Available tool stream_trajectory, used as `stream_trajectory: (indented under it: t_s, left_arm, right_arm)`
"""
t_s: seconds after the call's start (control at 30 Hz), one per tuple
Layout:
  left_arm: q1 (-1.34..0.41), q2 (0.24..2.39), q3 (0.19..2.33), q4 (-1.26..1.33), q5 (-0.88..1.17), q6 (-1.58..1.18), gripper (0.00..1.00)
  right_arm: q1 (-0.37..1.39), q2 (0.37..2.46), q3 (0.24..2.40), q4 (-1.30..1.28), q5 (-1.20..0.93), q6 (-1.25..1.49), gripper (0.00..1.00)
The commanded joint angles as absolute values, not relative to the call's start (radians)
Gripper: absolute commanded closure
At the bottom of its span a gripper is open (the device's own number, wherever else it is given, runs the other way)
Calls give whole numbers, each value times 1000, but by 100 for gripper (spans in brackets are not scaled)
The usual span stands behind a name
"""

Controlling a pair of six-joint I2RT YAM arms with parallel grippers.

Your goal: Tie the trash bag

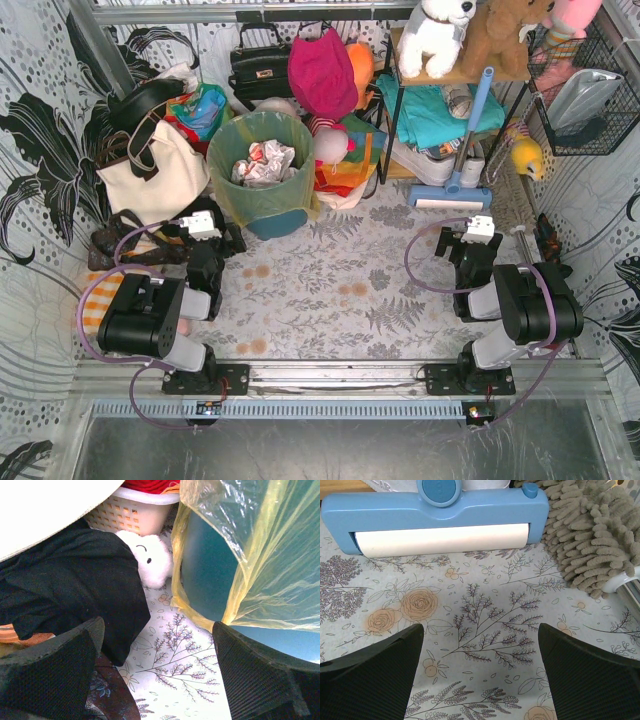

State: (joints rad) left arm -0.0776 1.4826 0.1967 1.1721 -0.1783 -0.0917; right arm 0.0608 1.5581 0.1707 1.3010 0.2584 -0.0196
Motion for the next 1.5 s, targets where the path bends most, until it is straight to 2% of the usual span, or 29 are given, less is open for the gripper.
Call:
stream_trajectory:
  t_s: [0.0,0.97,1.23,1.37,1.47]
  left_arm:
    - [-72,1471,213,1212,-172,-92,2]
    - [-82,1433,213,1189,-197,-78,2]
    - [-125,1214,268,910,-372,-107,2]
    - [-136,1093,303,761,-515,-184,2]
    - [-136,1014,366,592,-549,-252,2]
  right_arm:
    - [55,1540,188,1319,277,-28,3]
    - [55,1496,179,1309,237,-52,3]
    - [55,1322,226,1082,251,-50,3]
    - [55,1211,273,902,245,-4,3]
    - [55,1127,324,748,196,48,3]
